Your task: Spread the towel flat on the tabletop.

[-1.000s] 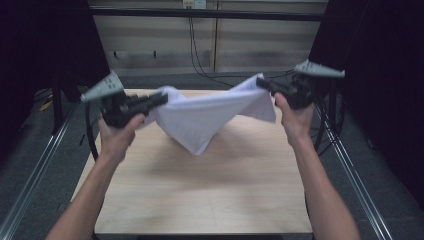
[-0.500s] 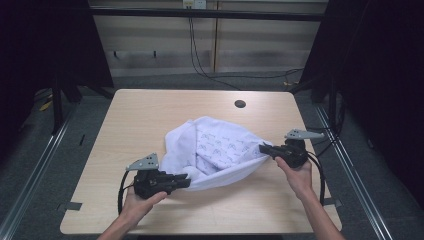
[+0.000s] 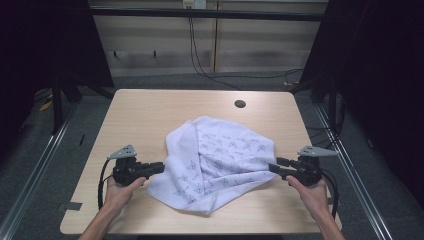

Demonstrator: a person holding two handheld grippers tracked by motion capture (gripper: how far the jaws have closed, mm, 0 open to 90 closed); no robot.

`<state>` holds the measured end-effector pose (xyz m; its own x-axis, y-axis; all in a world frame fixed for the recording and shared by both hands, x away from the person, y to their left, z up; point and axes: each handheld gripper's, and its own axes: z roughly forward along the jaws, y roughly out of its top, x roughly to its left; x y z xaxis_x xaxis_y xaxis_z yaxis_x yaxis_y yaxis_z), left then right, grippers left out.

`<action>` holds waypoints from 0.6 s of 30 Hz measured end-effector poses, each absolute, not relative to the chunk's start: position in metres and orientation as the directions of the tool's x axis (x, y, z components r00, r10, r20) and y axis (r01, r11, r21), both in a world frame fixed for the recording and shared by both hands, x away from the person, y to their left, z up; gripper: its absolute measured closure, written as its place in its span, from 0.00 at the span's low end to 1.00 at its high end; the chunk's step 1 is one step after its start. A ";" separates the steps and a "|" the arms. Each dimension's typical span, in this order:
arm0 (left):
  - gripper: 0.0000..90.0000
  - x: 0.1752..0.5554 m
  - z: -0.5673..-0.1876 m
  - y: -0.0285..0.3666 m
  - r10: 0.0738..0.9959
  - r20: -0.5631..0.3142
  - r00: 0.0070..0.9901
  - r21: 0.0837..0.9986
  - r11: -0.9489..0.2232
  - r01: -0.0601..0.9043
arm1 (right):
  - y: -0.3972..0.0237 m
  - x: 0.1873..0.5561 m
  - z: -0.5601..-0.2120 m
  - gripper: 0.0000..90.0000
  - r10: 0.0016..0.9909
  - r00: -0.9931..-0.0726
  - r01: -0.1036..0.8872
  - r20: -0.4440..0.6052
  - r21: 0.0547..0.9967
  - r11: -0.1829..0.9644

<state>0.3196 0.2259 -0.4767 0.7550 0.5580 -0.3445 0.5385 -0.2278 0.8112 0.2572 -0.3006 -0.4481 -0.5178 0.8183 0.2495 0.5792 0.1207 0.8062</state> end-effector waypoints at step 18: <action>1.00 0.322 -0.506 0.192 0.475 -0.325 0.818 0.690 -0.472 0.548 | -0.222 0.243 -0.457 0.52 0.665 -0.711 0.528 0.228 0.797 0.291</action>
